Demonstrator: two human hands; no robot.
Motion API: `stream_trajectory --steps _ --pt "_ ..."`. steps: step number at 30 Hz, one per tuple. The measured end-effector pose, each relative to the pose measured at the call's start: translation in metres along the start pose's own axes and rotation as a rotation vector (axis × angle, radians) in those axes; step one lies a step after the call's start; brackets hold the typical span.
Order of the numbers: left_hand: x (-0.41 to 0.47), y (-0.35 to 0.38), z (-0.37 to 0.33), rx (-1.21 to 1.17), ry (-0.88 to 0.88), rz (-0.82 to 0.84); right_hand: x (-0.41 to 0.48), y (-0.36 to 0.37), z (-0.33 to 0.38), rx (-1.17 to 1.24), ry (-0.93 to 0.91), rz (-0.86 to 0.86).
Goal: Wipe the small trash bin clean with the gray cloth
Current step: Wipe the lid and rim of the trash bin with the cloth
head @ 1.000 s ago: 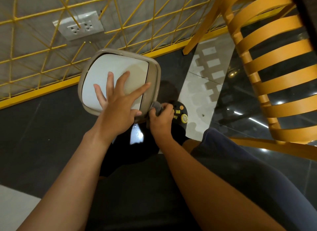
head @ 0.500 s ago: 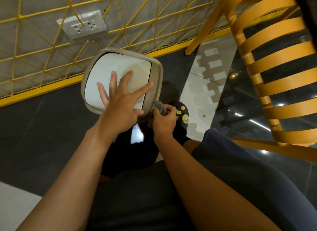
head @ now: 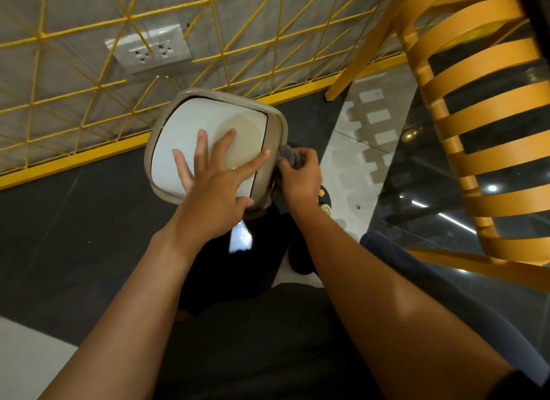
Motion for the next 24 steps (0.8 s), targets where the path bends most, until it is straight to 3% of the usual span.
stream_trajectory --steps 5,9,14,24 --pt "0.0 0.0 0.001 -0.038 0.012 -0.014 0.039 0.004 0.042 -0.099 0.0 0.028" --pt "0.001 -0.003 0.002 -0.068 0.021 0.002 0.049 0.008 0.049 -0.215 0.08 0.176" --pt "-0.001 -0.012 0.01 -0.118 0.05 0.031 0.038 0.003 0.039 -0.142 0.188 0.338" --pt "-0.021 -0.02 0.029 -0.068 0.089 0.207 -0.007 0.006 -0.014 -0.009 0.394 0.386"
Point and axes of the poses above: each hand's wrist, its own x-axis towards the middle knuckle, its own y-axis out of the palm, z = x × y, the point moved 4 cm from there along x, towards the middle knuckle, and after that the axes turned 11 degrees about y, right-handed, at the moved point
